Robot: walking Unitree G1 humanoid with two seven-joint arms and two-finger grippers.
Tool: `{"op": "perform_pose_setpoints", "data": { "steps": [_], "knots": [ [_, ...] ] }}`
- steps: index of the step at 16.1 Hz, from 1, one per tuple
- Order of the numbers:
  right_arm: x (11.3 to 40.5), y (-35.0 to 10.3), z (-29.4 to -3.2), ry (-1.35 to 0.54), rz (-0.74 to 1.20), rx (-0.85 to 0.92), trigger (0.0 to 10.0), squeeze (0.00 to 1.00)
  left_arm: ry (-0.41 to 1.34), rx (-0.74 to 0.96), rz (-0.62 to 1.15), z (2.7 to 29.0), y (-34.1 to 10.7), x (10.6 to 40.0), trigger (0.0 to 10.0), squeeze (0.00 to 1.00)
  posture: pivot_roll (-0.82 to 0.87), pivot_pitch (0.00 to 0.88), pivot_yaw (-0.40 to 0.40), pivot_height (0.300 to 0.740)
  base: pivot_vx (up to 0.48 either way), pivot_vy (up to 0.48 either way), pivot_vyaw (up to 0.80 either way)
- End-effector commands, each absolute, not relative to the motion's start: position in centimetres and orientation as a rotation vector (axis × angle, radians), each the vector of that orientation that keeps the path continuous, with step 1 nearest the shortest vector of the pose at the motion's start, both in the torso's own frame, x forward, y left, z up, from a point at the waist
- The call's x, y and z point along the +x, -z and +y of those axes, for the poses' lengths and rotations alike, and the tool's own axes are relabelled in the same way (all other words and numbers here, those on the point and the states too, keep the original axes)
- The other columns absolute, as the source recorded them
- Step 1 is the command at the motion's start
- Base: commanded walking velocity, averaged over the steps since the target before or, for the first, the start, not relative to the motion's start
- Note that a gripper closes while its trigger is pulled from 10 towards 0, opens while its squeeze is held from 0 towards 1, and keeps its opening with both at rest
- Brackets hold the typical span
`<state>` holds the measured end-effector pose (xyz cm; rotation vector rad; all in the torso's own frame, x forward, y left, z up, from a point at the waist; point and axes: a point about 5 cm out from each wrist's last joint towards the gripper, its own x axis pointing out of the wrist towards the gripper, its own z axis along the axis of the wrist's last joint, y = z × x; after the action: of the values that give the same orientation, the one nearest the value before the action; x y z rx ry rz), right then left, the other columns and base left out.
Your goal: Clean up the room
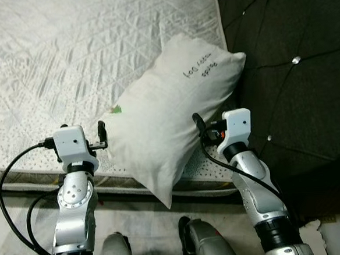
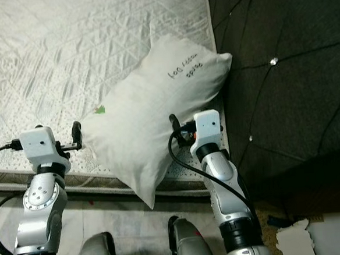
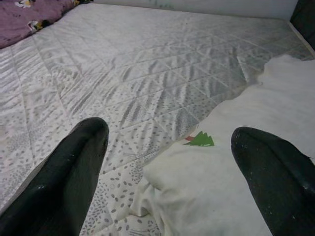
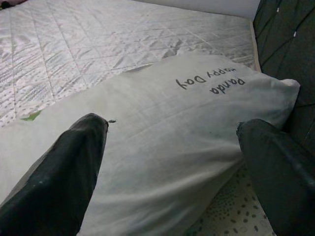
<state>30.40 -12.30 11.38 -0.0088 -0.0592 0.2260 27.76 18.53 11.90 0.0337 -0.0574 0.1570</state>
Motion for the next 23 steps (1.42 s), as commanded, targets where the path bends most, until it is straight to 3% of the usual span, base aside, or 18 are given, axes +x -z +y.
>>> {"op": "perform_pose_setpoints", "data": {
  "steps": [1, 6, 14, 23],
  "knots": [
    [30.23, -11.35, -12.55, -0.228, -0.057, -0.018, 10.0, 0.00, -0.171, 0.028, -0.034, 18.66, -11.41, 27.51, 10.0, 0.00, 0.04, 0.280, -0.071, 0.667, 0.000, 0.000, 0.00],
    [30.28, -11.35, -12.53, -0.232, -0.059, -0.018, 10.0, 0.00, -0.179, 0.026, -0.034, 18.70, -11.42, 27.56, 10.0, 0.00, 0.04, 0.280, -0.072, 0.611, 0.000, 0.000, 0.00],
    [30.35, -11.23, -12.49, -0.243, -0.057, -0.028, 10.0, 0.00, -0.179, -0.002, -0.054, 18.64, -11.55, 27.53, 10.0, 0.00, 0.04, 0.265, -0.075, 0.611, 0.000, 0.000, 0.00],
    [30.33, -11.17, -12.42, -0.247, -0.055, -0.030, 10.0, 0.00, -0.174, -0.010, -0.060, 18.67, -11.58, 27.46, 10.0, 0.00, 0.04, 0.266, -0.075, 0.611, 0.276, 0.000, 0.00]
  ]
}}
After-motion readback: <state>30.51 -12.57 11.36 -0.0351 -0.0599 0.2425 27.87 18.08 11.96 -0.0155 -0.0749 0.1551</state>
